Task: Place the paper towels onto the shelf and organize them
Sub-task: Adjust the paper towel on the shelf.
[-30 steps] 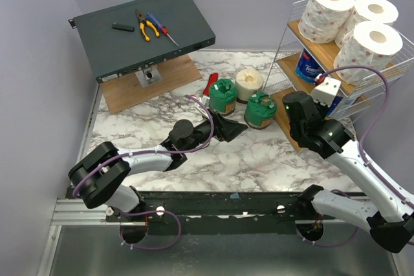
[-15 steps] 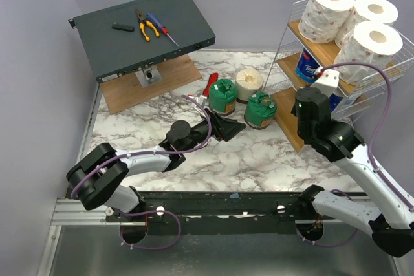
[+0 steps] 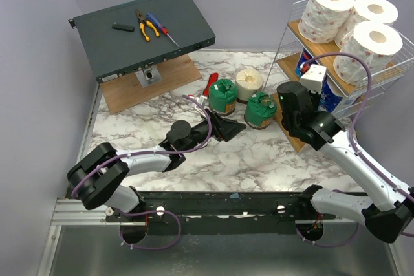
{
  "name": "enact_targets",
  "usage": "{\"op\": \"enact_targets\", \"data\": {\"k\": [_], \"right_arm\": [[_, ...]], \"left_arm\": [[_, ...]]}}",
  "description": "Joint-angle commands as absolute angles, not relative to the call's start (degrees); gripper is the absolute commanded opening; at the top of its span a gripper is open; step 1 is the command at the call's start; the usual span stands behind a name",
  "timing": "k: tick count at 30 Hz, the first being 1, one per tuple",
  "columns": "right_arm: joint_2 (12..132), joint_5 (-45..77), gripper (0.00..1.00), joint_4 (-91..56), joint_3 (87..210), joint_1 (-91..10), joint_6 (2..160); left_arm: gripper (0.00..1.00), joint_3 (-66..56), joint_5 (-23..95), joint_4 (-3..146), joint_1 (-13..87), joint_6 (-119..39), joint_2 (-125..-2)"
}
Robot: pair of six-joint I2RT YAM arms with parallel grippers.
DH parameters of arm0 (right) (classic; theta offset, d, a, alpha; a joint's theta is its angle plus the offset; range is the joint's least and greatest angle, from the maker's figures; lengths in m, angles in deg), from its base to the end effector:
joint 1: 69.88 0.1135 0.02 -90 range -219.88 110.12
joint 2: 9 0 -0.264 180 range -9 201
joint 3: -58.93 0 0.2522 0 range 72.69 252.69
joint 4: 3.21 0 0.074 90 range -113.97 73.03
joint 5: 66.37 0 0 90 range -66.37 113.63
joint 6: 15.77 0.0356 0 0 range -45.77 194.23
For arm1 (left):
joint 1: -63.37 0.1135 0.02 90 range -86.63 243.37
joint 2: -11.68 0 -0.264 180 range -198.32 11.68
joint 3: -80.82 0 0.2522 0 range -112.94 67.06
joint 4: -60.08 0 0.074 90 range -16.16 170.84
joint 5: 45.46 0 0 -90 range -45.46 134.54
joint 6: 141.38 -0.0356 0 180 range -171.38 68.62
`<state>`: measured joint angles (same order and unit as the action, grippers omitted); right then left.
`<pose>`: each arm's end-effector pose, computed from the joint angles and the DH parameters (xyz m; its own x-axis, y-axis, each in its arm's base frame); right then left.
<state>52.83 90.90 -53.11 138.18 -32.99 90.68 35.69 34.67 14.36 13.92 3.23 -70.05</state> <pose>0.1877 0.0998 0.3746 -0.3014 -0.0894 -0.9493 0.4960 0.8356 -0.2361 0.1853 -0.2260 0.2417 -0.6403 -0.4871 -0.5940 0.5813 0.1983 -0.7892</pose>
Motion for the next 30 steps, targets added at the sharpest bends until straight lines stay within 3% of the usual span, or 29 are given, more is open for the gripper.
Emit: {"op": "enact_targets", "data": {"k": [1, 20, 24, 30], "right_arm": [[53.37, 96.23, 0.01, -52.78, 135.36, -33.39, 88.95], [50.65, 101.13, 0.01, -55.82, 135.87, -39.61, 89.34], [51.74, 92.0, 0.01, -58.9, 140.46, -39.56, 91.72], [53.14, 67.27, 0.01, -57.24, 146.86, -36.64, 90.22]], "left_arm": [[0.72, 34.95, 32.67, 13.4, 14.24, 3.81, -71.02], [0.72, 35.24, 30.91, 11.29, 14.41, 4.59, -71.83], [0.72, 35.89, 31.02, 10.86, 14.5, 4.8, -71.14], [0.72, 36.73, 32.47, 12.58, 14.59, 3.61, -68.77]]}}
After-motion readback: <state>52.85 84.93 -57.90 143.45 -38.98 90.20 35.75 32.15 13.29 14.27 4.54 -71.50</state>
